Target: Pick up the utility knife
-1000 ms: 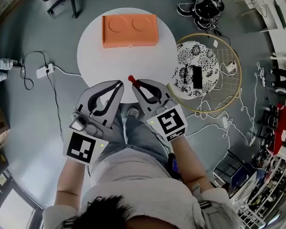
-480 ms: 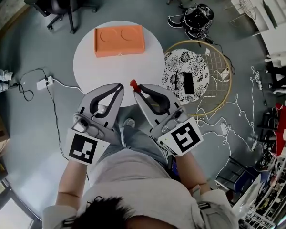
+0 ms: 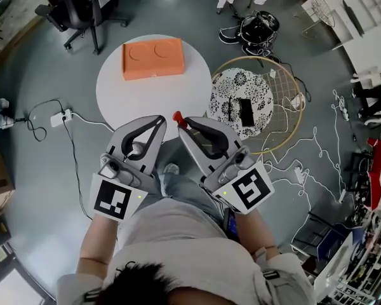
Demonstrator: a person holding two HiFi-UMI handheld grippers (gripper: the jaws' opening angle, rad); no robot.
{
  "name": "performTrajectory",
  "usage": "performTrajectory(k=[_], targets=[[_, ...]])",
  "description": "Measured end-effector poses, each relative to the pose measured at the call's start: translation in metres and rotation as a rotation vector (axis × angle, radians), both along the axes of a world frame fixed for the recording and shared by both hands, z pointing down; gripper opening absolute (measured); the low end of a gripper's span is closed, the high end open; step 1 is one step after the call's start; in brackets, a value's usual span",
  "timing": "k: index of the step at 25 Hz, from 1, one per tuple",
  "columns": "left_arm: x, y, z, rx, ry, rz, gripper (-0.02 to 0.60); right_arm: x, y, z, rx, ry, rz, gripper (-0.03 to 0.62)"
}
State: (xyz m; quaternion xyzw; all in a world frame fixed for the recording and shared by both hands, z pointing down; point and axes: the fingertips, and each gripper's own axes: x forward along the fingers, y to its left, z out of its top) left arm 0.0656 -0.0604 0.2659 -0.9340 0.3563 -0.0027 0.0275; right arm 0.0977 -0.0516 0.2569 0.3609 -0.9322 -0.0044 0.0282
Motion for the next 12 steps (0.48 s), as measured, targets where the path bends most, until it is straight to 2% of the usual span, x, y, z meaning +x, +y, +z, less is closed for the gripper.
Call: performTrajectory(k=[12], targets=[[0.0, 0.015, -0.007, 0.013, -0.009, -0.035, 0.011, 0.002, 0.009, -0.016, 0.053, -0.044, -0.028, 0.057]])
